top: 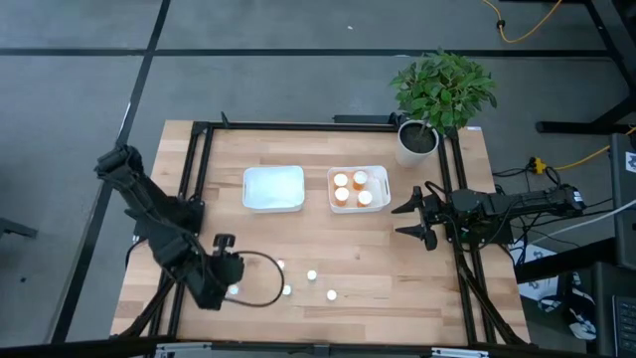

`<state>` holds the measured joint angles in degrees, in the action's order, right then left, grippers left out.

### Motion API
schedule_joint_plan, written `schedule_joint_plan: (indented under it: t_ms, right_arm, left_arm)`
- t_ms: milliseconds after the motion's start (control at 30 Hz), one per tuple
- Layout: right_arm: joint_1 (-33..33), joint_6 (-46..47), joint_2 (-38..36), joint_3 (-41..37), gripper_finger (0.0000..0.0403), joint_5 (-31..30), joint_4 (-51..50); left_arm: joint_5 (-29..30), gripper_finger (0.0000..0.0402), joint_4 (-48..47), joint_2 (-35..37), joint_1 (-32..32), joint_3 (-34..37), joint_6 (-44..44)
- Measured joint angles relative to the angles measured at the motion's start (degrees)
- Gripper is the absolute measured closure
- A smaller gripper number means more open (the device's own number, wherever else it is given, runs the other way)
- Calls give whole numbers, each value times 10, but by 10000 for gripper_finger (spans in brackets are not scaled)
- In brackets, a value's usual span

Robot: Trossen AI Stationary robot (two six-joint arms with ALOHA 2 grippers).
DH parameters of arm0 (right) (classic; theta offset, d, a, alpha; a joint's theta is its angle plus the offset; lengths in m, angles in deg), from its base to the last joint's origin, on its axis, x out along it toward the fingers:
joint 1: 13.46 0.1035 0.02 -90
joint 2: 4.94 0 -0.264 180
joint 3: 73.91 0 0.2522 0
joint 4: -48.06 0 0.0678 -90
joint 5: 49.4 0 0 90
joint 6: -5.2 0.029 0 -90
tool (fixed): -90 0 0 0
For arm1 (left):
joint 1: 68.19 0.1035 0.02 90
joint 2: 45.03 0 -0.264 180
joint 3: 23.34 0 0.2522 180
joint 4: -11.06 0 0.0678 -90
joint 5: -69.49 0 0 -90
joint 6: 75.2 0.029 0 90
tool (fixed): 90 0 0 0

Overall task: Pick and place medicine bottles into bin by pill shape (circle, oval)
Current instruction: Put the pink pill bottle into the left white bin

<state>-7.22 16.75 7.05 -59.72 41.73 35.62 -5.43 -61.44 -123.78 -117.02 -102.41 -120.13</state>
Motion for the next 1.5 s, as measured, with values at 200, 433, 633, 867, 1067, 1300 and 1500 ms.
schedule_joint_plan:
  t_ms: [200,433,633,867,1067,1300,1500]
  right_arm:
    - [0,0,0,0,124,0,0]
    - [0,0,0,0,124,0,0]
    - [0,0,0,0,124,0,0]
    - [0,0,0,0,124,0,0]
    - [0,0,0,0,124,0,0]
    - [0,0,0,0,124,0,0]
    - [0,0,0,0,124,0,0]
  left_arm:
    - [-12,262,5,-38,-23,-20,-70]
    - [-33,251,-12,-66,-25,-20,-100]
    - [-28,191,-28,-94,-41,-20,-106]
    - [-16,123,-2,-116,-50,-20,-117]
    - [-15,116,2,-157,-48,-20,-117]
    - [-15,116,6,-185,-47,-20,-130]
    - [-22,128,18,-203,-46,-20,-141]
